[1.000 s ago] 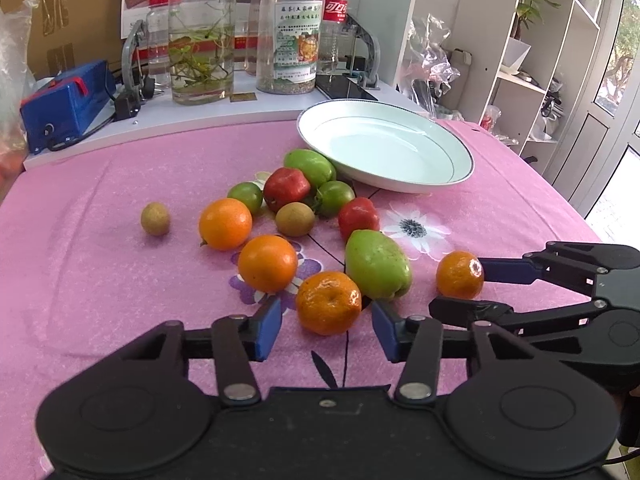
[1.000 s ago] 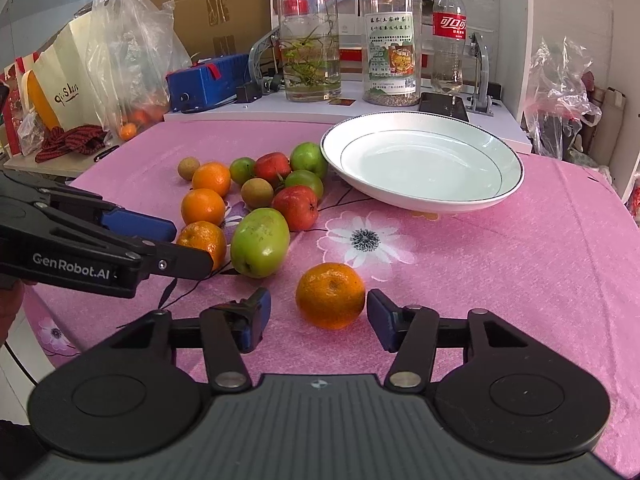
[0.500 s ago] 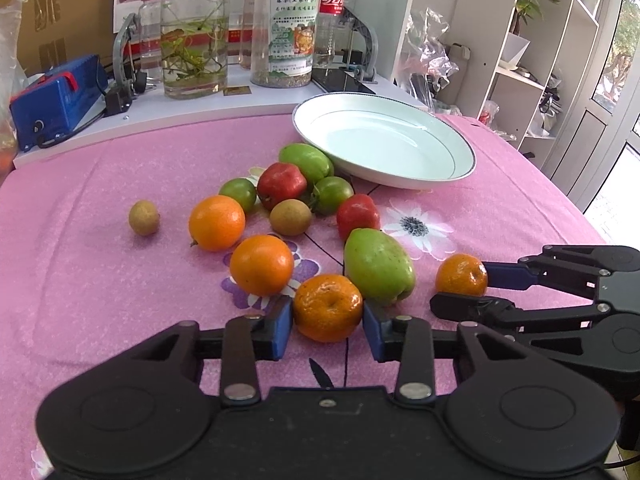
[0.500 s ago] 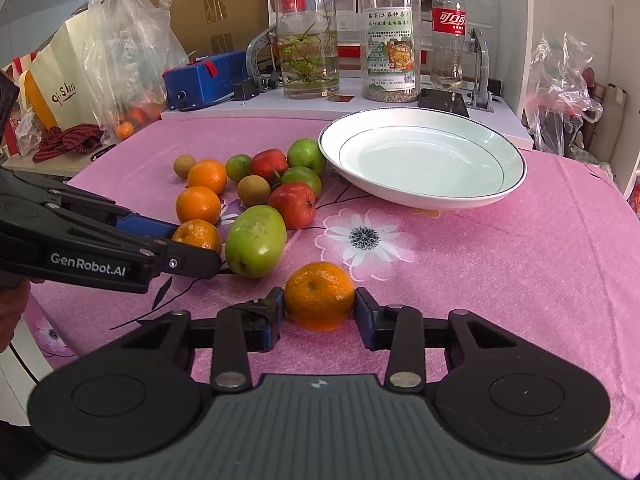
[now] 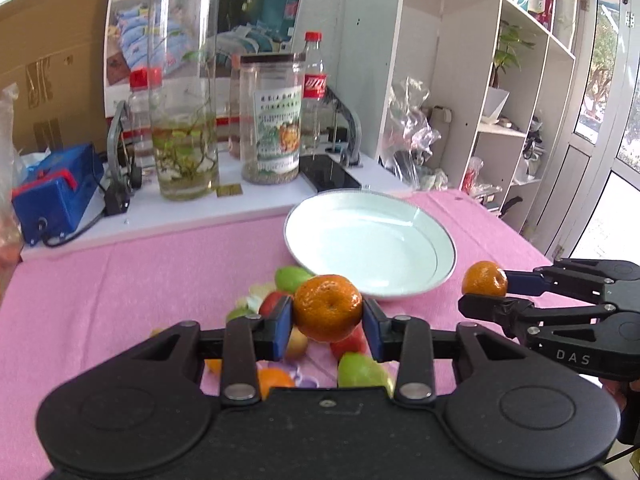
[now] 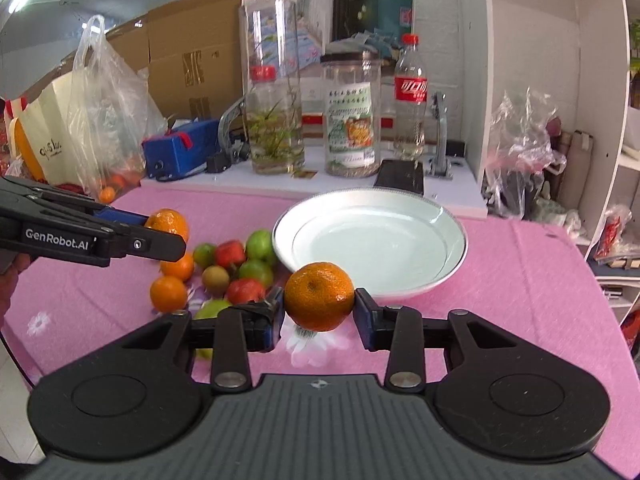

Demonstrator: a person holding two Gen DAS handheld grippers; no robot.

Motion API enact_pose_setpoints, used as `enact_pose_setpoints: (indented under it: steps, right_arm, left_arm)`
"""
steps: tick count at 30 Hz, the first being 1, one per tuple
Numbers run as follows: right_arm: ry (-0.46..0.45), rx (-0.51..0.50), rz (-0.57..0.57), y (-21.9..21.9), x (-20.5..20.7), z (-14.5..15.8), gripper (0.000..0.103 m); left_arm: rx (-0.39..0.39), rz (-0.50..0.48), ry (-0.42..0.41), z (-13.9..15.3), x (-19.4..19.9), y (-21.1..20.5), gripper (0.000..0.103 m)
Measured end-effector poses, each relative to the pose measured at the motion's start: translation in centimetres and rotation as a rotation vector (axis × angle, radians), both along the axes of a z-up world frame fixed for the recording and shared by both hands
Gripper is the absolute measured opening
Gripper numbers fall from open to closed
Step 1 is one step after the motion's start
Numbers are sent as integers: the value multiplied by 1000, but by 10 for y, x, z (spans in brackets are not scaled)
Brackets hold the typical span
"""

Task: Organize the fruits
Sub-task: 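Carry both held oranges over the white plate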

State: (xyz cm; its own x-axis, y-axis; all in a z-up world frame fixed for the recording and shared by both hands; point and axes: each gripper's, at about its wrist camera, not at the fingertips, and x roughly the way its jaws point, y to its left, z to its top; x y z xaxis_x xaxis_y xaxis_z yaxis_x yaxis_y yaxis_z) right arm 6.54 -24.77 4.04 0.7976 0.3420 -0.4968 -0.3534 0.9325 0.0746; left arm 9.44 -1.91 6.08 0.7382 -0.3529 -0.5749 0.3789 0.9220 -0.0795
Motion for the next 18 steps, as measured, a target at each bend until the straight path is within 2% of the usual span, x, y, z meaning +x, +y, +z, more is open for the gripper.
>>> enact_pose_setpoints:
  steps: [4, 6, 8, 13, 18]
  right_arm:
    - [-58, 13, -67, -17, 21, 14, 65]
    - [-60, 12, -103, -24, 33, 14, 65]
    - [-52, 16, -124, -31, 47, 11, 65]
    - [-9, -9, -143, -35, 74, -7, 65]
    - [47, -16, -138, -35, 97, -28, 65]
  left_arm:
    - [-41, -29, -11, 17, 36, -12, 102]
    - [-27, -37, -19, 18, 53, -21, 102]
    - [-1, -41, -17, 12, 68, -30, 102]
    - [19, -65, 71, -18, 102, -45, 102]
    - [47, -88, 110, -38, 122, -56, 102]
